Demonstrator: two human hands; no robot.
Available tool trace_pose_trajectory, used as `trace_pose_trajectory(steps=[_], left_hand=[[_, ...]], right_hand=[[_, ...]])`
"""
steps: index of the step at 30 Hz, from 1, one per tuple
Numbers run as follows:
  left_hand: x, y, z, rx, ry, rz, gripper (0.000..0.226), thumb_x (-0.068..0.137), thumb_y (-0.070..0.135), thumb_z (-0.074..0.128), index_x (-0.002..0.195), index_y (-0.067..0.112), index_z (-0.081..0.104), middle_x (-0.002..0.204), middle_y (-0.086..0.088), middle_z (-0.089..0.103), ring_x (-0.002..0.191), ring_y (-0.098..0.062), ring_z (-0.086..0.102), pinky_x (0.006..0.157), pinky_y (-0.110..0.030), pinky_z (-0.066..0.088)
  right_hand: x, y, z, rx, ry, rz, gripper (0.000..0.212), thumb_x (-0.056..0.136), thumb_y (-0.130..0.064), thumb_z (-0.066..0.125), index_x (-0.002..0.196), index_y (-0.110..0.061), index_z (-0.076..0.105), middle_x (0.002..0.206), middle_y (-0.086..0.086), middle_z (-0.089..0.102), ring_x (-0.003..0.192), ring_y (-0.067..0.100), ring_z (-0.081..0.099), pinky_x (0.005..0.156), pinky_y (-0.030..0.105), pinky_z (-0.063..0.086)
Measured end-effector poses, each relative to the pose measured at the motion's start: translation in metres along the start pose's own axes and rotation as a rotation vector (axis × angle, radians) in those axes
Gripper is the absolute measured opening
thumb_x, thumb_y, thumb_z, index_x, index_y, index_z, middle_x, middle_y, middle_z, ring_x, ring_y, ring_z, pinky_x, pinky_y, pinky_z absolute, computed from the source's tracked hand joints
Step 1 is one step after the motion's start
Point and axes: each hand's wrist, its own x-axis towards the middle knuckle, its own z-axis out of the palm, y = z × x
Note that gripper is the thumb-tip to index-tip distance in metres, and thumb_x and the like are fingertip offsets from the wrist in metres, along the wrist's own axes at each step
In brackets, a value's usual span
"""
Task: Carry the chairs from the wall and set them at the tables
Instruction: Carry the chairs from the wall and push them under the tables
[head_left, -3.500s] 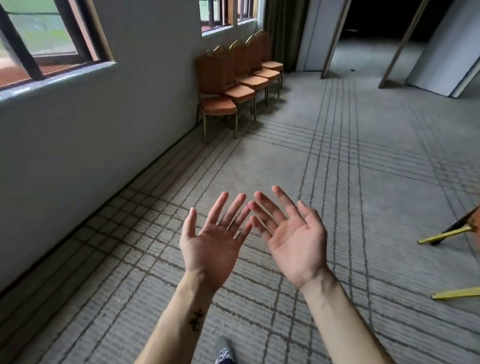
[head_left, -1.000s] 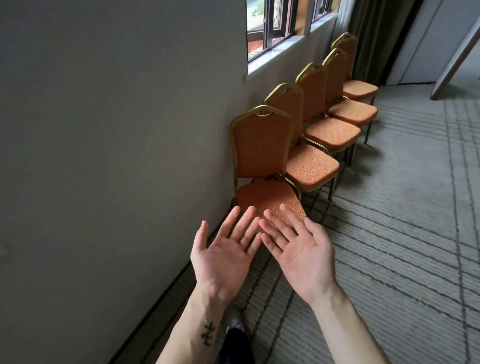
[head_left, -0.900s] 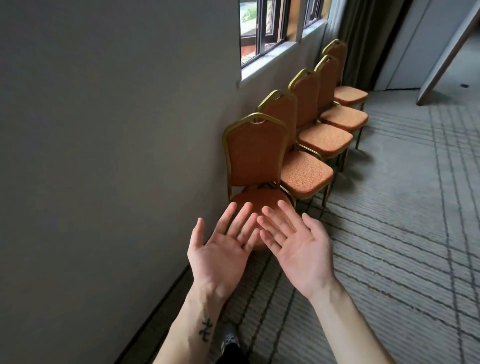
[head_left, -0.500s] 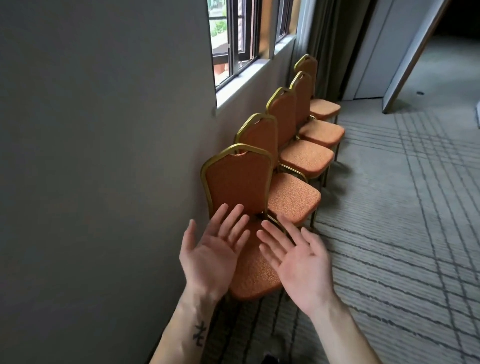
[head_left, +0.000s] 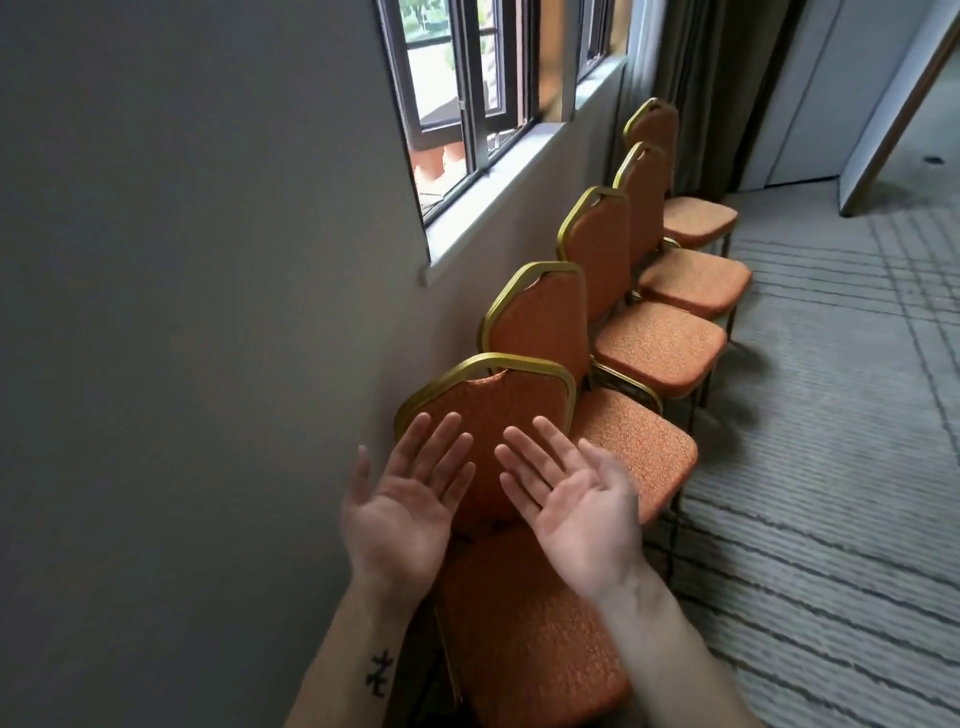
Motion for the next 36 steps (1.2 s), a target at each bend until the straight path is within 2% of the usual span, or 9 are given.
trace_pose_trajectory(steps=[3, 6, 11, 20, 25, 28, 32, 36], left_hand=[[0.042, -0.001, 0.008, 0.037, 0.023, -0.031, 0.069, 0.1, 0.06, 0.033, 0.143, 0.012, 0.056, 0.142, -0.017, 0.062, 0.128, -0.035, 0.063, 0.109, -0.051, 0.04], [0.091, -0.003, 0.01, 0.054, 0.071, -0.089, 0.066, 0.102, 0.057, 0.032, 0.144, 0.011, 0.054, 0.142, -0.017, 0.062, 0.131, -0.034, 0.061, 0.114, -0.051, 0.037], [0.177, 0.007, 0.013, 0.101, 0.039, -0.184, 0.062, 0.103, 0.051, 0.033, 0.144, 0.01, 0.054, 0.143, -0.019, 0.061, 0.135, -0.035, 0.056, 0.114, -0.049, 0.038], [0.325, 0.009, -0.011, 0.279, -0.038, -0.352, 0.064, 0.104, 0.051, 0.029, 0.145, 0.008, 0.053, 0.139, -0.019, 0.064, 0.134, -0.037, 0.057, 0.117, -0.051, 0.037], [0.401, 0.012, -0.027, 0.461, -0.037, -0.369, 0.06, 0.105, 0.048, 0.027, 0.141, 0.01, 0.057, 0.132, -0.014, 0.07, 0.128, -0.031, 0.062, 0.112, -0.045, 0.04], [0.436, 0.013, -0.032, 0.544, -0.055, -0.39, 0.06, 0.105, 0.049, 0.027, 0.141, 0.013, 0.058, 0.132, -0.011, 0.07, 0.126, -0.027, 0.063, 0.115, -0.044, 0.036], [0.457, 0.007, -0.041, 0.619, -0.068, -0.455, 0.064, 0.103, 0.053, 0.024, 0.14, 0.015, 0.059, 0.132, -0.008, 0.071, 0.13, -0.028, 0.06, 0.121, -0.051, 0.028], [0.465, -0.001, -0.049, 0.614, -0.064, -0.54, 0.067, 0.104, 0.053, 0.026, 0.141, 0.007, 0.057, 0.132, -0.017, 0.069, 0.129, -0.038, 0.061, 0.12, -0.055, 0.033]], right_hand=[[0.036, -0.011, -0.001, 0.034, 0.038, 0.02, 0.052, 0.103, -0.036, 0.034, 0.147, -0.011, 0.049, 0.137, 0.021, 0.063, 0.127, 0.036, 0.062, 0.112, 0.048, 0.041], [0.077, -0.013, -0.01, 0.138, 0.109, 0.048, 0.052, 0.102, -0.035, 0.037, 0.146, -0.01, 0.05, 0.137, 0.022, 0.063, 0.127, 0.036, 0.062, 0.111, 0.046, 0.042], [0.134, -0.001, -0.011, 0.187, 0.189, 0.073, 0.051, 0.103, -0.035, 0.036, 0.146, -0.01, 0.051, 0.137, 0.021, 0.064, 0.128, 0.035, 0.062, 0.109, 0.045, 0.044], [0.251, 0.022, 0.006, 0.25, 0.383, 0.005, 0.049, 0.104, -0.032, 0.036, 0.143, -0.009, 0.053, 0.133, 0.022, 0.066, 0.123, 0.035, 0.065, 0.105, 0.045, 0.047], [0.31, 0.043, 0.005, 0.342, 0.462, -0.034, 0.048, 0.104, -0.03, 0.037, 0.144, -0.008, 0.051, 0.133, 0.022, 0.066, 0.126, 0.036, 0.063, 0.113, 0.048, 0.043], [0.338, 0.06, 0.003, 0.373, 0.483, -0.04, 0.048, 0.104, -0.03, 0.037, 0.144, -0.008, 0.052, 0.134, 0.019, 0.066, 0.13, 0.033, 0.06, 0.114, 0.047, 0.042], [0.364, 0.073, 0.003, 0.382, 0.528, -0.059, 0.05, 0.104, -0.031, 0.037, 0.147, -0.01, 0.051, 0.137, 0.016, 0.065, 0.134, 0.03, 0.055, 0.117, 0.046, 0.039], [0.38, 0.074, 0.001, 0.36, 0.602, -0.096, 0.049, 0.104, -0.03, 0.037, 0.147, -0.012, 0.052, 0.138, 0.013, 0.065, 0.136, 0.028, 0.052, 0.116, 0.045, 0.04]])
